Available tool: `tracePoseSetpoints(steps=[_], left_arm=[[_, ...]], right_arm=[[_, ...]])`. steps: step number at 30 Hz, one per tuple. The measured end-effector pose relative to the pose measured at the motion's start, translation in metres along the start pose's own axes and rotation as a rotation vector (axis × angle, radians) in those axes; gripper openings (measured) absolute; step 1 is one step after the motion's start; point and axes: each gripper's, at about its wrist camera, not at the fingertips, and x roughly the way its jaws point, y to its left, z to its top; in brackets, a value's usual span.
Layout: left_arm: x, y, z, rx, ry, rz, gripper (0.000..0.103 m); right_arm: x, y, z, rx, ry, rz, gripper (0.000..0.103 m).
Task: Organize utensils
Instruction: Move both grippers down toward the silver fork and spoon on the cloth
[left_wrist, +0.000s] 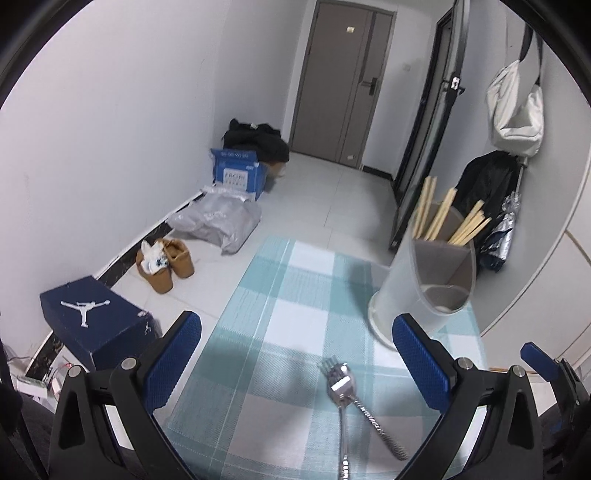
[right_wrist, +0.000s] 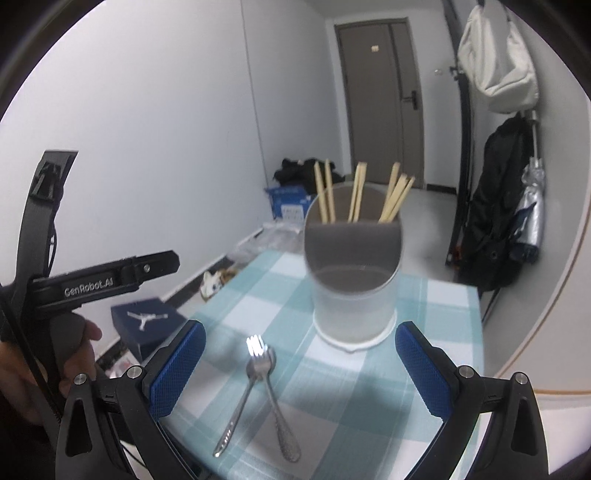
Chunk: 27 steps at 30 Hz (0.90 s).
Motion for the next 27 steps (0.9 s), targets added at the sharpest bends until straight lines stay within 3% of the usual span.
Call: tracePoseSetpoints(steps=[13,19,27], left_arm=[[0.029,0.035,-0.004,-0.092,0.203,-0.004,0.102],[0.031,0.036,-0.005,-0.062,0.202,0.022,0.102],[0.038,0.043,-0.001,-0.071,0.238,-0.032,0.102]], right_arm=[[0.062,0.004,-0.02,0.07,0.221,-0.008,0.103],[0.086,0.002,-0.024,0.104,0.298,-0.015,0.103],[0.114,0.013,-0.031,0.04,0.374,-0.019,0.1]])
